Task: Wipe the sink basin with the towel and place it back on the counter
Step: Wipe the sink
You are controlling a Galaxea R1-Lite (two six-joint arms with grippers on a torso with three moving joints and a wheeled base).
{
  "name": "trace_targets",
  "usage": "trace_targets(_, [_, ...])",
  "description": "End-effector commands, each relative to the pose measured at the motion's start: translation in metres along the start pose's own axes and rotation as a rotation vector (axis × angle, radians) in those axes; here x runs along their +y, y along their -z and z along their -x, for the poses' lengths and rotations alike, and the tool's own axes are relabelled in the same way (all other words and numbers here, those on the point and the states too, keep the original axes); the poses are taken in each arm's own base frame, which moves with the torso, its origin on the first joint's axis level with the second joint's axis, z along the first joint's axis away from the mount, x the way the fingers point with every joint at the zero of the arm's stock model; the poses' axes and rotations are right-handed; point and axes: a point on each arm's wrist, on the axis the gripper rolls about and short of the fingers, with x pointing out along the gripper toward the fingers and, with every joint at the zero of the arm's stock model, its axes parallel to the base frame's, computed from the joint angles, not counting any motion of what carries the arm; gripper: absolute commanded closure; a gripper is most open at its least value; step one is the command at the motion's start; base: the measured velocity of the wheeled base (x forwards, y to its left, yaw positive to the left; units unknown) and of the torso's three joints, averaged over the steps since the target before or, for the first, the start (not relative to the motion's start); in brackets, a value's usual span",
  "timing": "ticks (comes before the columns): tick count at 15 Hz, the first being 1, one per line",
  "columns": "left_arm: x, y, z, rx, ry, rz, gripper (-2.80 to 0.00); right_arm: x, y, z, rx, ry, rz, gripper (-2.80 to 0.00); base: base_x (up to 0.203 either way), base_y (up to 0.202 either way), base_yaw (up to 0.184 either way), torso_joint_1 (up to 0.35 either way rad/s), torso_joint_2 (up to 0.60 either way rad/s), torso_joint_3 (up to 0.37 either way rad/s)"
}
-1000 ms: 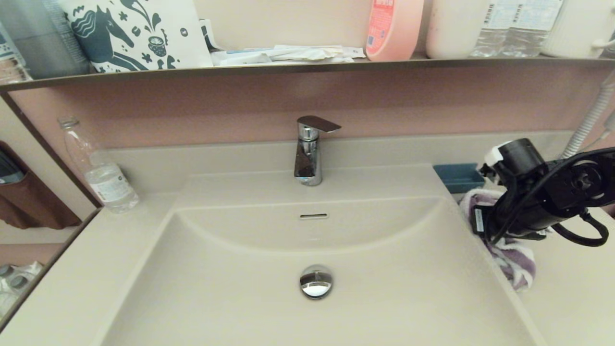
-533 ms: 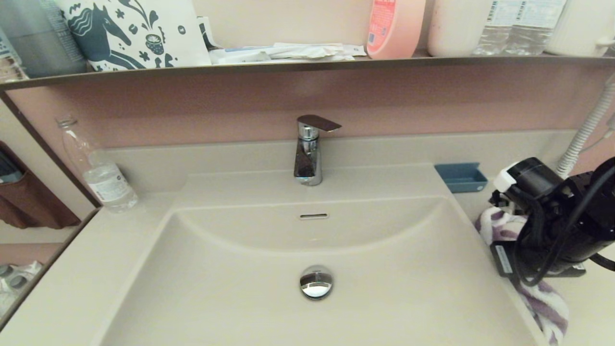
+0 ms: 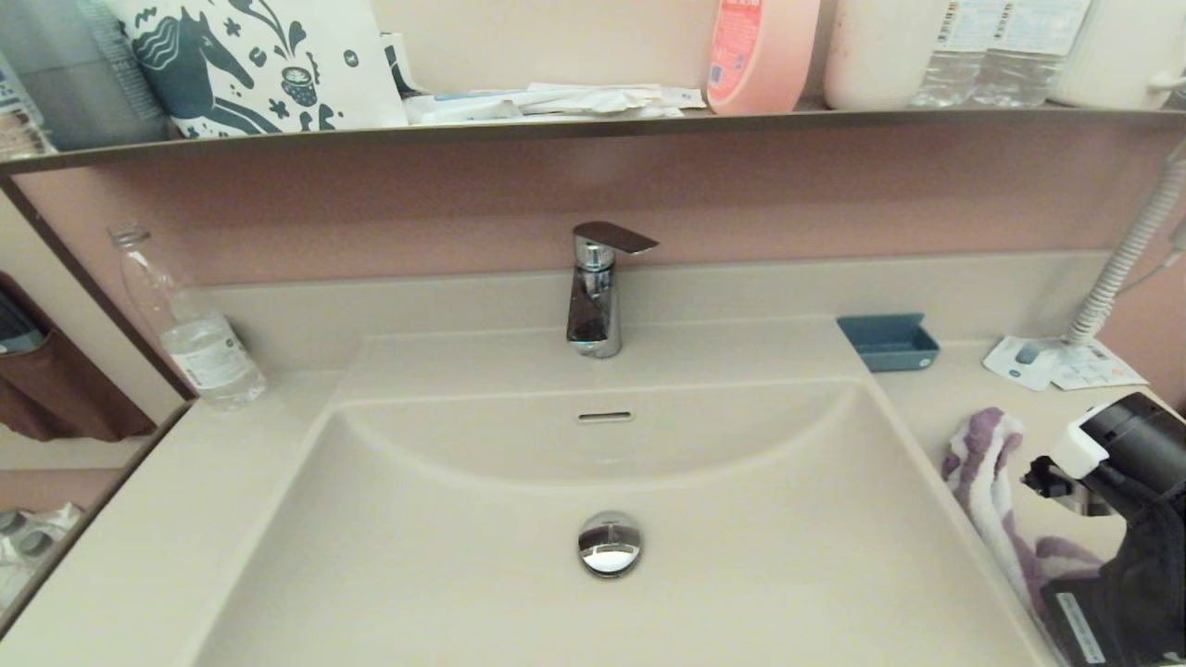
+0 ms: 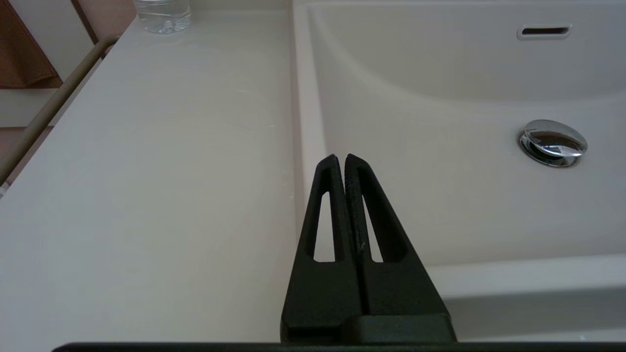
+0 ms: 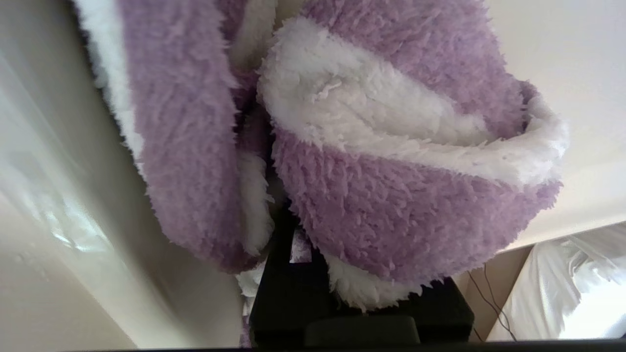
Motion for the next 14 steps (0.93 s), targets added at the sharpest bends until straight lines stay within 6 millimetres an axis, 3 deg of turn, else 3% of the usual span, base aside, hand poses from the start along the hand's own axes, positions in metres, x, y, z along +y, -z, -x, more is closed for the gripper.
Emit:
trace_targets(1, [0.000, 0.000, 0.000, 0.002, -0.001, 0.001, 0.00, -0.001, 0.001, 0.003, -0.024, -0.007, -0.008, 0.00, 0.000, 0.000, 0.000, 0.000, 0.00, 0.000])
trace_targets(7, [0.000, 0.000, 0.000, 0.002, -0.001, 0.001, 0.00, 0.006, -0.046, -0.026, -0.132, -0.032, -0.072, 0.00, 0.000, 0.000, 0.000, 0.000, 0.00, 0.000])
trace_targets(14, [0.000, 0.000, 0.000, 0.002, 0.000, 0.001, 0.00, 0.002, -0.125, -0.053, -0.182, -0.220, -0.189, 0.00, 0.000, 0.000, 0.000, 0.000, 0.00, 0.000])
